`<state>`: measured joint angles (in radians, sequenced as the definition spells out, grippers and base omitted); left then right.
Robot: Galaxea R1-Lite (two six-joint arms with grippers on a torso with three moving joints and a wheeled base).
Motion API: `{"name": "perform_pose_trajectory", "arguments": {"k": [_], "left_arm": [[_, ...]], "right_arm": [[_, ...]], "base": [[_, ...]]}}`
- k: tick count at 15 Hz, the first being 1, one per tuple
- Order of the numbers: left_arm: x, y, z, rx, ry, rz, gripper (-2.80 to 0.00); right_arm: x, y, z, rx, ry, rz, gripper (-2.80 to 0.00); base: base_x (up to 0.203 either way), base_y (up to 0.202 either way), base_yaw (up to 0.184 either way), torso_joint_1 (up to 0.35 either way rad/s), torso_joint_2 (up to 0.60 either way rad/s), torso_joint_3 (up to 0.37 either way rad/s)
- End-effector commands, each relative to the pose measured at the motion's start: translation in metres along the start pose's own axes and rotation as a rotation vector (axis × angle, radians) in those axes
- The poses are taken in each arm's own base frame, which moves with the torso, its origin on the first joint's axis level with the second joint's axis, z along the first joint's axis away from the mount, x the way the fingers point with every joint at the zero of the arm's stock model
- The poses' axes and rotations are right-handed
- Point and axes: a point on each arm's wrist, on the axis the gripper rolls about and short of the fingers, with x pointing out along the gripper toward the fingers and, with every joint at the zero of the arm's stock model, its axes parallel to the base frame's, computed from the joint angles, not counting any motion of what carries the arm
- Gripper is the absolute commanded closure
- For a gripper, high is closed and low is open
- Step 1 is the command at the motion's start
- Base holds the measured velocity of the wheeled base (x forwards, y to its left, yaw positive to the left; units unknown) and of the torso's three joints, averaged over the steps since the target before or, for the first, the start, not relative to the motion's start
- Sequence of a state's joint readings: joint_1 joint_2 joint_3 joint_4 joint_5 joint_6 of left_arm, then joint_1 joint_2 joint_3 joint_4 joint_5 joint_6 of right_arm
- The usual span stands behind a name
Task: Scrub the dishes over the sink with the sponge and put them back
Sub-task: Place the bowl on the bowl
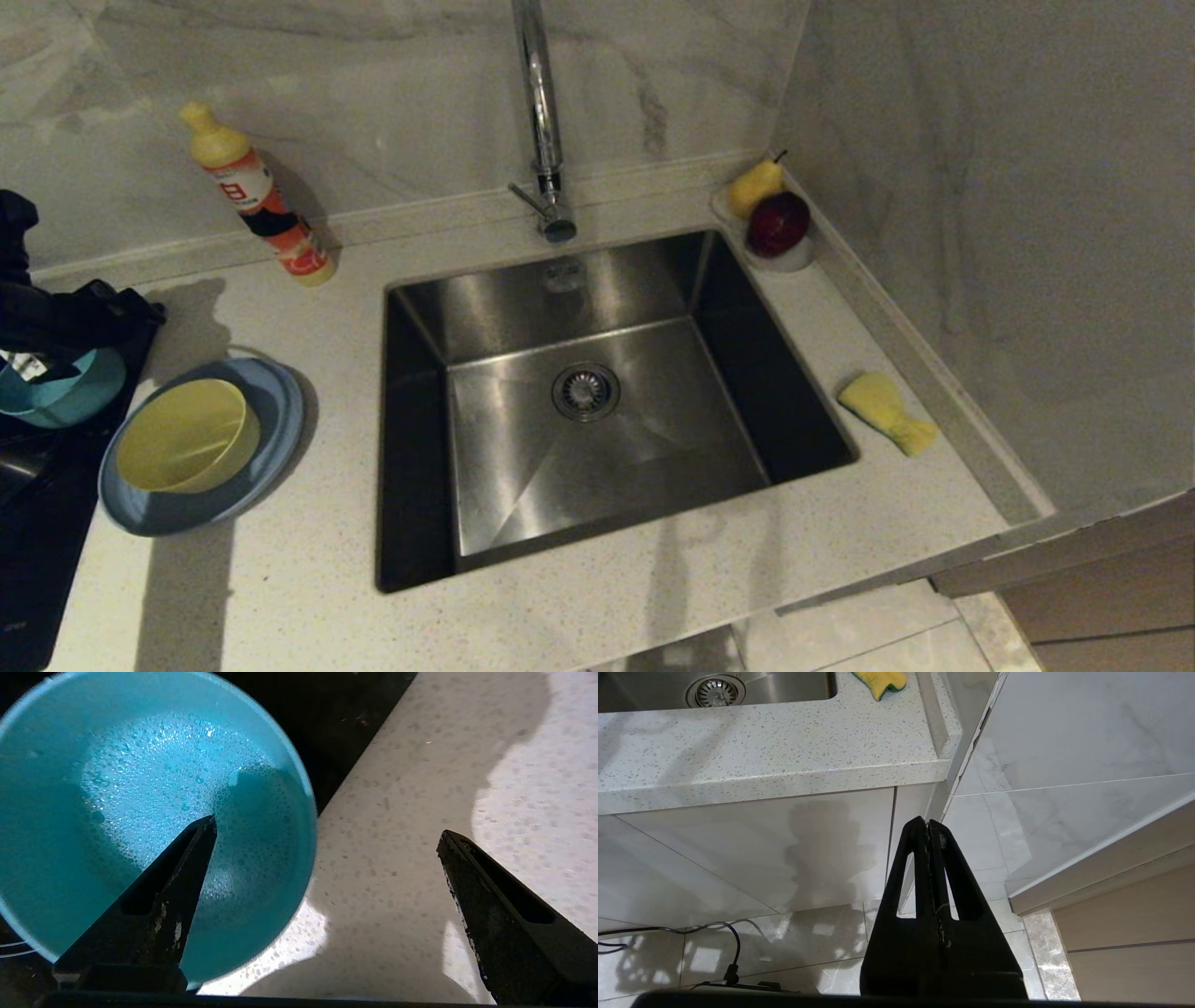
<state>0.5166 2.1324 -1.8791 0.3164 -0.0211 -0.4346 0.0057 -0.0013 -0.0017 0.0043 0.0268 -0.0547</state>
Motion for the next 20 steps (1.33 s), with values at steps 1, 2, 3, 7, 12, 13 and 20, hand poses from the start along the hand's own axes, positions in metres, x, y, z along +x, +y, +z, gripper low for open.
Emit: {"name": "perform_pose_trajectory", "arguments": {"k": [1,2,3,7,12,13,20], "left_arm": [[0.008,0.002,-0.005,-0.003,0.020,0.009,-2.80],[0.010,0.003,-0.006,-0.005,0.028,0.013,-2.80],[0.012,0.004,-0.007,-0.005,0.036,0.017,-2.80],[0.013,0.005,-0.009,-0.005,0.045,0.022,-2.80],[0.015,0.006,-0.011,-0.004,0.053,0.026,-2.80],[0.017,0.006,-0.011,-0.005,0.055,0.027,-2.80],[0.020,0.020,-0.007,-0.011,0.047,0.056,-2.80]], "right_arm": [[0.000,0.000,0.000,-0.001,-0.001,0.001,0.00],[0.000,0.000,0.000,-0.001,-0.001,0.001,0.00],[0.000,0.000,0.000,-0.001,0.000,0.001,0.00],[0.000,0.000,0.000,-0.001,0.000,0.001,0.00],[0.000,0.000,0.000,-0.001,0.000,0.001,0.00],[0.000,0.000,0.000,-0.001,0.000,0.001,0.00],[0.000,0.000,0.000,-0.001,-0.001,0.001,0.00]], "base": [[0.000,0.000,0.000,0.000,0.00,0.000],[0.000,0.000,0.000,0.000,0.00,0.000],[0.000,0.000,0.000,0.000,0.00,0.000],[0.000,0.000,0.000,0.000,0.00,0.000],[0.000,0.000,0.000,0.000,0.00,0.000],[0.000,0.000,0.000,0.000,0.00,0.000],[0.000,0.000,0.000,0.000,0.00,0.000]]}}
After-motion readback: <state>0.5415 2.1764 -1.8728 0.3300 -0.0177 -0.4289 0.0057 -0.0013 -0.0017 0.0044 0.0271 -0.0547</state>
